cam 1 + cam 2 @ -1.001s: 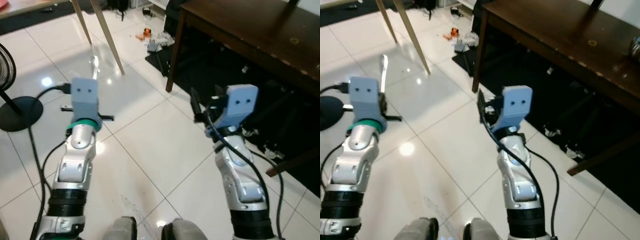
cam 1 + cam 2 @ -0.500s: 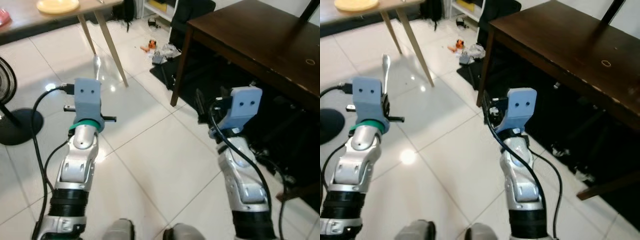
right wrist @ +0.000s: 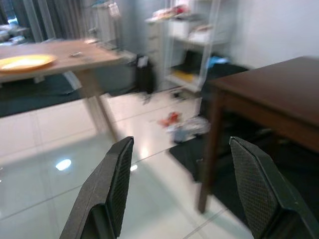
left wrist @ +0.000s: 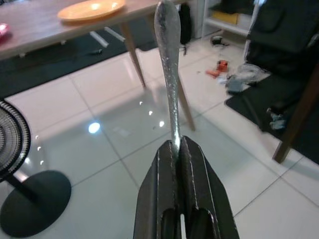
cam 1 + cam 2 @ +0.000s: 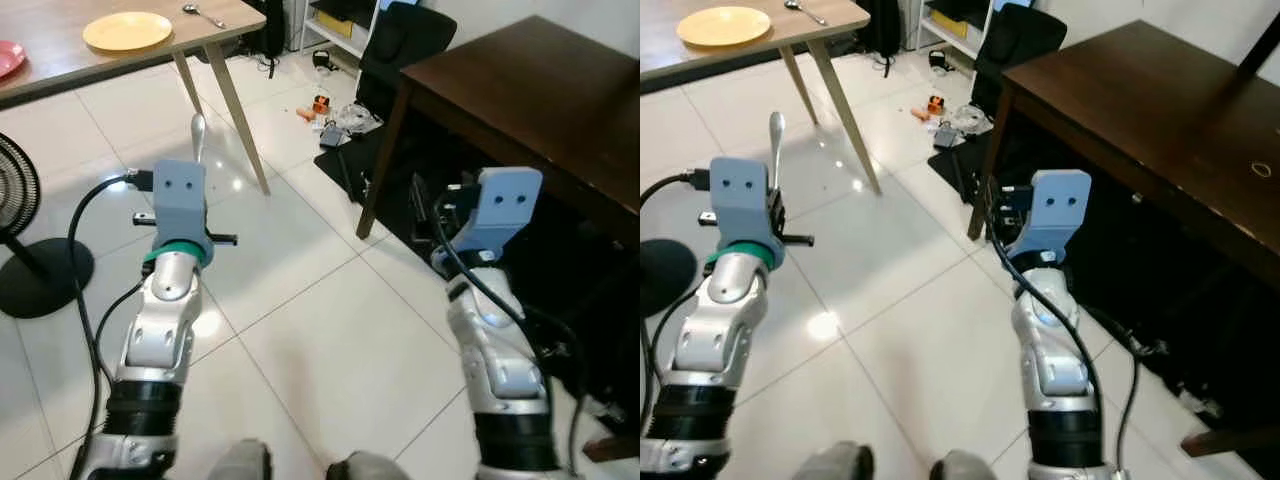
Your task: Setting the table
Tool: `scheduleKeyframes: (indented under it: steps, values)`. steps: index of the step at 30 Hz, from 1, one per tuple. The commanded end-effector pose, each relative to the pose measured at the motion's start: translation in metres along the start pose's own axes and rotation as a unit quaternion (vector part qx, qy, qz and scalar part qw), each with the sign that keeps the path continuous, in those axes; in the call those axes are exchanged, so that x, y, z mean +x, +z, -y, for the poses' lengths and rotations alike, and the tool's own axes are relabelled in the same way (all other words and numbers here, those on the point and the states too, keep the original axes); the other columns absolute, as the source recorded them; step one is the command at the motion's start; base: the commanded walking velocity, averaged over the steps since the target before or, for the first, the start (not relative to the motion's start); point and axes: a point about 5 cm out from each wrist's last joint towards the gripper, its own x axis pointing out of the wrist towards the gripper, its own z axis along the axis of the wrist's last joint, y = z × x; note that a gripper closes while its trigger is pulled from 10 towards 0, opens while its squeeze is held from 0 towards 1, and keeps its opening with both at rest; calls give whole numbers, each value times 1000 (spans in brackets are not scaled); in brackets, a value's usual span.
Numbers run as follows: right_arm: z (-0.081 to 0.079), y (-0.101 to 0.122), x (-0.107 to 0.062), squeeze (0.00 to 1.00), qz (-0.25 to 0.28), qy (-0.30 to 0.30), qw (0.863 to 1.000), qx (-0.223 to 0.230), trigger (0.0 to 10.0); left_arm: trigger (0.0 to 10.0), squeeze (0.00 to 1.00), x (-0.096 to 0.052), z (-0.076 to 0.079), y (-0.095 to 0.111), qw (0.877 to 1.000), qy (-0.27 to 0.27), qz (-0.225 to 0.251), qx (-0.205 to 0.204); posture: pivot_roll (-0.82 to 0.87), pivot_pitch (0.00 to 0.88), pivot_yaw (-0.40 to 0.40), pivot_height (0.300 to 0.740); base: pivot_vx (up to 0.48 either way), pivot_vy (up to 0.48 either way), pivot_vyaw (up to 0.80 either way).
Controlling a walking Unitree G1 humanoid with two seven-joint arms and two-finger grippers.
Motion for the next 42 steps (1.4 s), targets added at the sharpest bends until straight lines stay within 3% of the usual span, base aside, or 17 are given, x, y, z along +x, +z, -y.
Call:
scheduleKeyframes:
  steps: [1, 28, 35, 42]
  values:
    - [8, -3, -1, 0, -9, -15, 1000, -8, 10000, 10000, 0, -1, 4, -2, 1000, -6, -3, 0, 4, 1, 19, 740, 480, 0, 0]
    - [9, -4, 0, 0, -8, -25, 1000, -10, 10000, 10000, 0, 1, 5, 1, 1000, -11, -1, 8, 7, 7, 21, 740, 480, 0, 0]
    - [9, -4, -1, 0, -9, -25, 1000, -9, 10000, 10000, 0, 1, 6, 1, 1000, -12, -2, 5, 6, 7, 22, 740, 0, 0, 0]
    - [9, -4, -1, 0, -9, -25, 1000, -10, 10000, 10000, 0, 2, 6, 1, 1000, -13, -2, 4, 5, 5, 22, 740, 480, 0, 0]
